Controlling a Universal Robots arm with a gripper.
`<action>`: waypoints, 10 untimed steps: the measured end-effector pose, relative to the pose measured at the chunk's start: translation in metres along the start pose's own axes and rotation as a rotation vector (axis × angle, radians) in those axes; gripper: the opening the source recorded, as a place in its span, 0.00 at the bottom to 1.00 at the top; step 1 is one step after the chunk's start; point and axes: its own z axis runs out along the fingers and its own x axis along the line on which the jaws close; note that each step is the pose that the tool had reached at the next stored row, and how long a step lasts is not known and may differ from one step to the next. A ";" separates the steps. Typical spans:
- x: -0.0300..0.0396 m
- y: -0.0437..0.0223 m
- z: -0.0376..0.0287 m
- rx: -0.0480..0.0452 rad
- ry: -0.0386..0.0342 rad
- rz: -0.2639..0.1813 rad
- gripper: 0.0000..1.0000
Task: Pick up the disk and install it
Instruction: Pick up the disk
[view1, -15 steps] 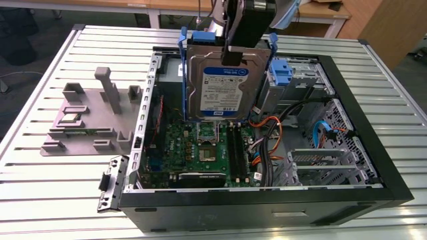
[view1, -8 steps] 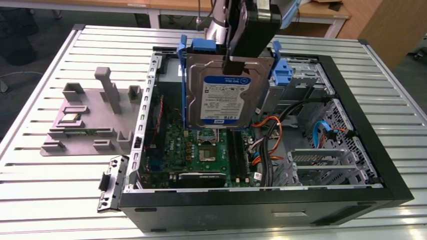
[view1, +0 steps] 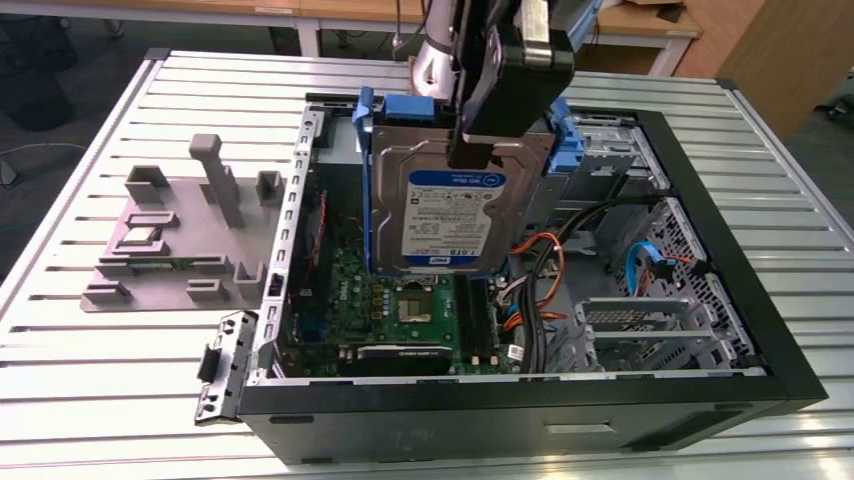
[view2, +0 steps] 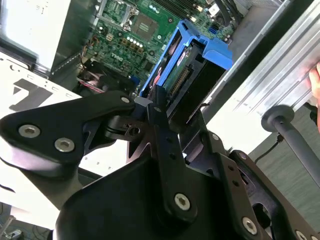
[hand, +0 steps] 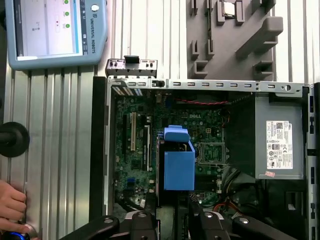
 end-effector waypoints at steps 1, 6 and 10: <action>0.0016 0.0000 -0.0001 0.0000 0.0003 0.000 0.35; 0.0027 0.0000 -0.0001 0.0000 0.0005 0.000 0.35; 0.0027 -0.0034 -0.0002 0.0000 0.0005 0.000 0.35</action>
